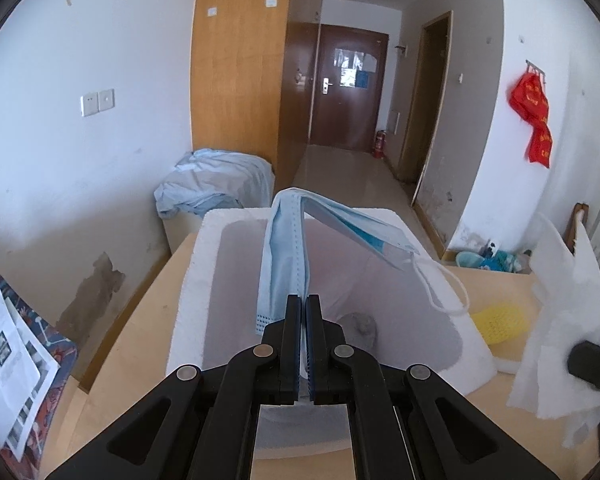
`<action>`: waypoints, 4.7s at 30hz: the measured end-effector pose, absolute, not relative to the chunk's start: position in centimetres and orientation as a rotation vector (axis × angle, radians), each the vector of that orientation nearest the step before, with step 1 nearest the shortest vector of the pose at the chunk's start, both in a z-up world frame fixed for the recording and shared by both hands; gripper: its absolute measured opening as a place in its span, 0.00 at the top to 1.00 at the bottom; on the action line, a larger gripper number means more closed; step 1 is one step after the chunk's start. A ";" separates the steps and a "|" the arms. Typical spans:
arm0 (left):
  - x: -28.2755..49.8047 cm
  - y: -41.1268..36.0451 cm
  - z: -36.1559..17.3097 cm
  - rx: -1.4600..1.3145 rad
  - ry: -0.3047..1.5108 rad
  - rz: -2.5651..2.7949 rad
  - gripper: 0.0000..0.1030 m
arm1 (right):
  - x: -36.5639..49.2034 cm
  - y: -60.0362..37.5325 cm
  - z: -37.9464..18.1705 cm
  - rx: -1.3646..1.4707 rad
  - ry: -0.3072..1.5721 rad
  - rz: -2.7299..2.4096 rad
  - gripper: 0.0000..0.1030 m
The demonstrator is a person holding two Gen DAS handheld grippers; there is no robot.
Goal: Organize soft objects
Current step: 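Open the left gripper to drop the blue mask into the box, then lower the white tissue into the foam box with the right gripper, then open the right gripper to release the tissue inside the box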
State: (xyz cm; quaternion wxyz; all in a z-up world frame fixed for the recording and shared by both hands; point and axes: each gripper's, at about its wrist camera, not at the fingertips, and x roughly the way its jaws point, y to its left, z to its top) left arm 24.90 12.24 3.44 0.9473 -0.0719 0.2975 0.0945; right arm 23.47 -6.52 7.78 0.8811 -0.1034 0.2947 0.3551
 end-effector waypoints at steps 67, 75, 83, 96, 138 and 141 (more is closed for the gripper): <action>11.8 14.2 3.9 -0.192 0.406 0.303 0.20 | 28.4 4.8 5.0 -0.347 0.721 0.902 0.90; 11.9 14.4 3.8 -0.196 0.408 0.295 0.20 | 29.2 5.8 4.1 -0.383 0.781 0.889 0.89; 11.7 14.1 3.7 -0.197 0.407 0.285 0.20 | 29.5 6.3 3.0 -0.393 0.842 0.885 0.89; 11.4 13.7 4.0 -0.188 0.399 0.276 0.20 | 28.3 4.9 4.4 -0.392 0.779 0.868 0.85; 10.2 14.2 3.9 -0.208 0.379 0.294 0.20 | 31.3 6.9 2.5 -0.453 0.905 0.812 0.85; 10.2 14.5 3.8 -0.220 0.383 0.293 0.20 | 31.6 6.5 2.4 -0.442 0.938 0.810 0.85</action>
